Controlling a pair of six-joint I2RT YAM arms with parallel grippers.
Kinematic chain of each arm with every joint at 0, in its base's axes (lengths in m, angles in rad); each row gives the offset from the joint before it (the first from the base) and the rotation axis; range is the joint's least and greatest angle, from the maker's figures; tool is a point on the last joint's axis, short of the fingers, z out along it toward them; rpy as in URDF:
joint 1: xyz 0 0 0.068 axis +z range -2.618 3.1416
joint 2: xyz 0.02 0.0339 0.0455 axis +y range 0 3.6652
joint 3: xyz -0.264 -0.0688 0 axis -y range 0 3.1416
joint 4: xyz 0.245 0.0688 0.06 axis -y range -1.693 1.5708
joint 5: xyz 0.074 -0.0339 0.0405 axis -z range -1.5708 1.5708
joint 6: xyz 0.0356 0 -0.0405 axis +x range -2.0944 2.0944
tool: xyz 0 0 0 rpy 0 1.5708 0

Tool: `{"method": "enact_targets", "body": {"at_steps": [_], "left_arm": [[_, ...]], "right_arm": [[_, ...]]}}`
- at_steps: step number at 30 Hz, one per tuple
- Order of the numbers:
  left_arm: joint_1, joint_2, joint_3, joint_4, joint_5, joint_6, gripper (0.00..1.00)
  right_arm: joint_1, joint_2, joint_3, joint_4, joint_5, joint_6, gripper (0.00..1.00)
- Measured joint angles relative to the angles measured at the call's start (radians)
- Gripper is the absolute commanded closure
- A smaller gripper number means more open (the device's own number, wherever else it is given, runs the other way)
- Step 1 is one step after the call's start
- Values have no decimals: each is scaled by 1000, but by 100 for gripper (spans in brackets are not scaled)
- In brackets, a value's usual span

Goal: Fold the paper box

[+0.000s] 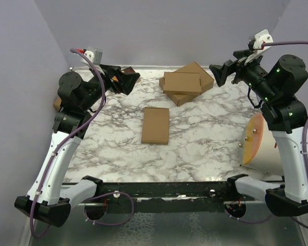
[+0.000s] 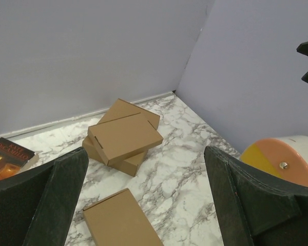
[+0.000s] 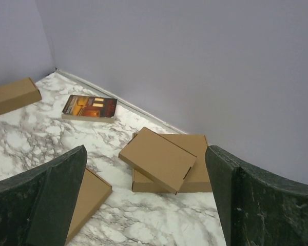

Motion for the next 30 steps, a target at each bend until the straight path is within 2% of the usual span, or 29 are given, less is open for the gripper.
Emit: {"method": "enact_targets", "body": {"at_steps": [30], "left_arm": [[0, 10, -6, -37, 48, 17, 1]], "right_arm": [[-52, -42, 0, 0, 16, 56, 0]]}}
